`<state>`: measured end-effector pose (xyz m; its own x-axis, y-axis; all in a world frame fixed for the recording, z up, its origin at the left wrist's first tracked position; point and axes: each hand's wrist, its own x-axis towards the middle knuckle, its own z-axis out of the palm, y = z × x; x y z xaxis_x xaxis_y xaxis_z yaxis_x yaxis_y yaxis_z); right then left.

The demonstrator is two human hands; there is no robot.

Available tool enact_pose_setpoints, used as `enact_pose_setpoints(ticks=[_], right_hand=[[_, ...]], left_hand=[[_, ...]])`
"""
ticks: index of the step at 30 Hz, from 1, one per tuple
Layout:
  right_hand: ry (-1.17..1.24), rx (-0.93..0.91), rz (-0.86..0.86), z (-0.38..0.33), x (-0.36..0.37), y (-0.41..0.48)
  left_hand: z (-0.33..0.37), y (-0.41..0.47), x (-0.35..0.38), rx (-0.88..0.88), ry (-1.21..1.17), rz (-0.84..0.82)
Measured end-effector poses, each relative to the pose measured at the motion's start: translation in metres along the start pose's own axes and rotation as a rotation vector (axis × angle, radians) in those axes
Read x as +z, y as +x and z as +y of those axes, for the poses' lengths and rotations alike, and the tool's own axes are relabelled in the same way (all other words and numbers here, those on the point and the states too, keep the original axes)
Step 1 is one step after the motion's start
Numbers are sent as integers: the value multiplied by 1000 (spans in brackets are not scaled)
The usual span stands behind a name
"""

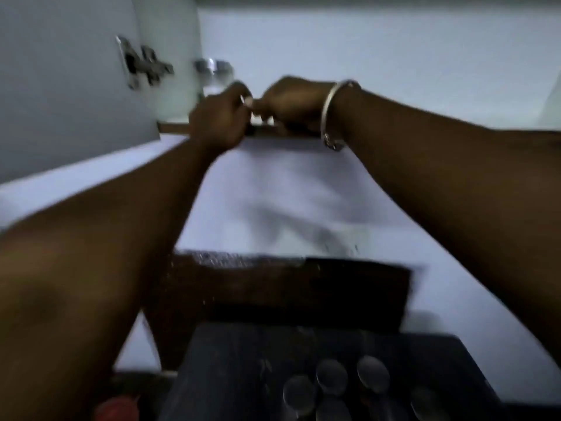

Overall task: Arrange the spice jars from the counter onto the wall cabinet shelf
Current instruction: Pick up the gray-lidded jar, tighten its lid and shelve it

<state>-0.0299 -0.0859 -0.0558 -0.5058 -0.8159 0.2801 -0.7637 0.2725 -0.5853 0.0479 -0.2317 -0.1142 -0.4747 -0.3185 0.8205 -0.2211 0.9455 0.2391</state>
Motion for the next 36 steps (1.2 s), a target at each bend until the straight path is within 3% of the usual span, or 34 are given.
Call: enact_pose_setpoints(ticks=[3,6,8,11,14,18,22,24,26,30,36], right_hand=[[-62,-108,183,-2,13,-55],[130,-228,358,20,33,-121],[172,-251,355,40,59,-164],[209,-130,320,82,118,-214],[225,-2,181,141,191,-270],[138,123,-170,219,276,-332],[-452,-5,-626,266,339,-364],[-633,-46,-705,277,358,-368],[-681,-98,-672,280,368,-365],[-638,-141,-536,278,368,-355],[-632,-128,-614,283,358,-363]], left_hand=[[33,-35,-7,163,-378,50],[70,-99,-1,112,-601,149],[88,-160,5,24,-653,119],[102,-257,20,-56,-715,-42],[93,-351,42,-141,-682,-293],[74,-466,71,-383,-520,-815],[62,-536,93,-659,-346,-1136],[59,-554,97,-749,-330,-1253],[59,-562,101,-791,-370,-1259],[58,-562,103,-828,-443,-1115],[58,-565,105,-815,-472,-1084]])
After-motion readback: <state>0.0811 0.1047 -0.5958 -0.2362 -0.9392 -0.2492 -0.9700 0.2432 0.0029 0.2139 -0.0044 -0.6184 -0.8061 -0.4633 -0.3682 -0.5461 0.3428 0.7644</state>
